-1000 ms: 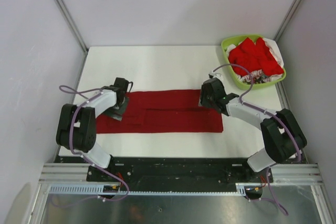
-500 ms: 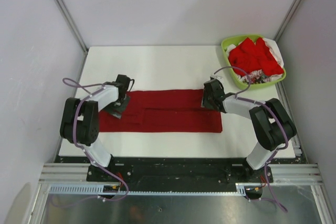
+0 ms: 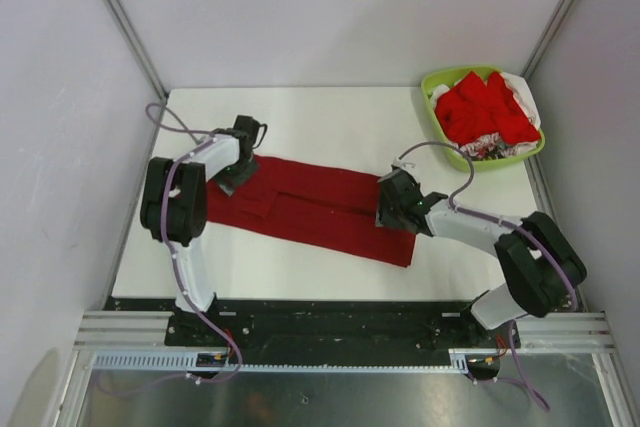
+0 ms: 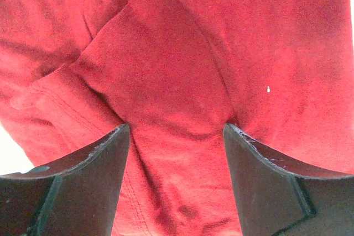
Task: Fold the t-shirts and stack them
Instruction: Rotate the tshirt 80 degrees
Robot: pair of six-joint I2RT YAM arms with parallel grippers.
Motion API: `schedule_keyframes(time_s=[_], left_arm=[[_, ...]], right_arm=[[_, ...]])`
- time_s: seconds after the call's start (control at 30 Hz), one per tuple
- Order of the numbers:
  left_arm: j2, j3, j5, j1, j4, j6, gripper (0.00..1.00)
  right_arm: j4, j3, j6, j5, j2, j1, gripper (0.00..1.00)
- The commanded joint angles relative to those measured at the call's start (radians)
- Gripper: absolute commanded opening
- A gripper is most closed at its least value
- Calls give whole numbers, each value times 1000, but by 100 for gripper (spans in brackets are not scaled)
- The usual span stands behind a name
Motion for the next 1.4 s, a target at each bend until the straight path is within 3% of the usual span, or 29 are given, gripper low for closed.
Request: schedule_keyframes(time_s=[0.0,0.23,0.43,0.6,0.9,1.07,1.37], left_arm=[[81,155,-61,-24,46,192,73],[220,371,-23,-52,85,386,73],[219,408,-6,-55,93,359,73],[6,246,-78,-44,92,227,77],[-394,-242,-59,72,79,-47,81],[-446,-369,23,145,80,-89,81],[-420,-410,91,165,126,-129,82]], right_arm=[[-61,-2,67,53,-137,48,52],[-44,1,23,83,-328,25,57],[-7,2,-42,55,-273,-48,58],[62,13,-60,25,-171,-82,58],[84,48,-69,12,-48,-91,57],[90,48,-68,-5,-36,-92,57],[70,47,-76,-10,-52,-91,57]])
